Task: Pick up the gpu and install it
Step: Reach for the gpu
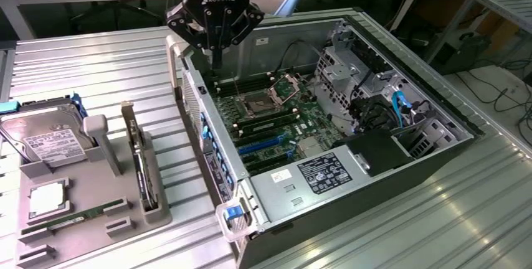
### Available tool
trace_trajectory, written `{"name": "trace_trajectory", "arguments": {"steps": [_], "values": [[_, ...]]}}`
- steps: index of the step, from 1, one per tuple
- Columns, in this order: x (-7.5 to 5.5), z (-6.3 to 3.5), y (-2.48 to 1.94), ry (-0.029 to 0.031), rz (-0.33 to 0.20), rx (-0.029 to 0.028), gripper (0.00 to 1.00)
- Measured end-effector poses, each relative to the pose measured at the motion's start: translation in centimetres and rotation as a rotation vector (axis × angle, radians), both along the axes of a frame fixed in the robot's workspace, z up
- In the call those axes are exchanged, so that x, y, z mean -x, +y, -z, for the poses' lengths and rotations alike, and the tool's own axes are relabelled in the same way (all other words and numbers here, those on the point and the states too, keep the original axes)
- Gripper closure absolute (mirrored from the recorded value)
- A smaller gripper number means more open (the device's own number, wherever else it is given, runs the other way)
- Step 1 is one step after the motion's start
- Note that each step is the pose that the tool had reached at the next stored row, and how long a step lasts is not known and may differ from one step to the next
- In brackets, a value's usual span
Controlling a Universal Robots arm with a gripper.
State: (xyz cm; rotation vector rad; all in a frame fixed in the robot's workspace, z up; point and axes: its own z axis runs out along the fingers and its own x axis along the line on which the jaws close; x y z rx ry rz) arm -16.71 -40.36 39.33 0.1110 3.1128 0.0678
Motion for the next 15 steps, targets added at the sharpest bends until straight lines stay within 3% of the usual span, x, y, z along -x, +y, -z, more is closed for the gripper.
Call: {"name": "trace_trajectory", "arguments": {"steps": [15], "values": [[0.88,0.0,-0.14,0.0,-0.001,0.0,0.89]]}}
